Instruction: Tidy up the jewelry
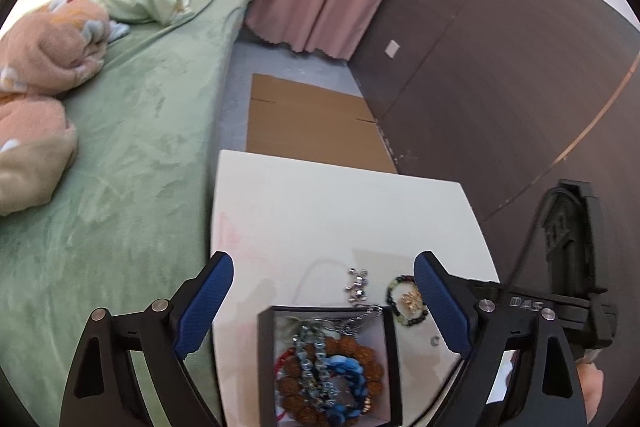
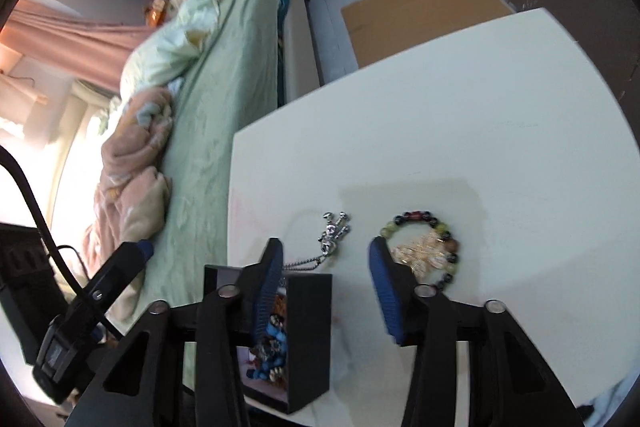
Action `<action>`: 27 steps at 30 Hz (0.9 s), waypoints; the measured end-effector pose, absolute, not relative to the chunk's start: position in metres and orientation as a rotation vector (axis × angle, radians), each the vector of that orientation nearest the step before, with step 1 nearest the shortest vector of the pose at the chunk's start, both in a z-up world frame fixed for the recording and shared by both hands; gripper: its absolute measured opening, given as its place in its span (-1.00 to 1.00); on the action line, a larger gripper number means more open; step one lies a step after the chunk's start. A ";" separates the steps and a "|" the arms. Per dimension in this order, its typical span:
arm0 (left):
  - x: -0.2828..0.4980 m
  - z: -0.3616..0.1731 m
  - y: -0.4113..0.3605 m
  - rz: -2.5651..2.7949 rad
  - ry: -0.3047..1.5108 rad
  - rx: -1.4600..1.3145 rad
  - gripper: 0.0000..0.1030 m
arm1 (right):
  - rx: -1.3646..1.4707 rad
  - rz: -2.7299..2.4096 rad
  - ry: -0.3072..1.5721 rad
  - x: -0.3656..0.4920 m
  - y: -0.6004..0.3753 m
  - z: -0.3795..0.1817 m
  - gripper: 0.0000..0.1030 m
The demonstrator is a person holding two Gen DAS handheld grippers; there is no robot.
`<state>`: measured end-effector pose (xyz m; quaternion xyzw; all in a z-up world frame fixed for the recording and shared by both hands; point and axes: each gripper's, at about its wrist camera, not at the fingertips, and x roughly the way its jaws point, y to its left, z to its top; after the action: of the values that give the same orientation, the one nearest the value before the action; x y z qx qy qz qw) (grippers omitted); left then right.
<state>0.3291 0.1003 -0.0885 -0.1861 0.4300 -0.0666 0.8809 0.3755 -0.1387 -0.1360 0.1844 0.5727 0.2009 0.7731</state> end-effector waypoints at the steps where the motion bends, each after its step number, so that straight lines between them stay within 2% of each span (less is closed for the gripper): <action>1: 0.330 -0.089 0.104 -0.133 0.898 -0.399 0.77 | 0.385 0.433 1.256 0.379 -0.133 -0.140 -0.28; 15: 0.330 -0.099 0.152 -0.081 0.918 -0.491 0.77 | 0.156 0.320 1.409 0.400 -0.085 -0.183 -0.30; 22: 0.329 -0.096 0.159 -0.086 0.909 -0.532 0.77 | 0.023 0.304 1.473 0.407 -0.070 -0.182 -0.30; 26: 0.325 -0.091 0.161 -0.091 0.893 -0.538 0.77 | -0.096 0.289 1.497 0.407 -0.062 -0.181 -0.52; 27: 0.324 -0.090 0.162 -0.092 0.889 -0.542 0.77 | -0.105 0.291 1.506 0.407 -0.061 -0.180 -0.70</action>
<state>0.3242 0.1616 -0.0896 -0.2587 0.4247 -0.0437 0.8665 0.4073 -0.0609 -0.1805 -0.0474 0.6808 0.1315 0.7190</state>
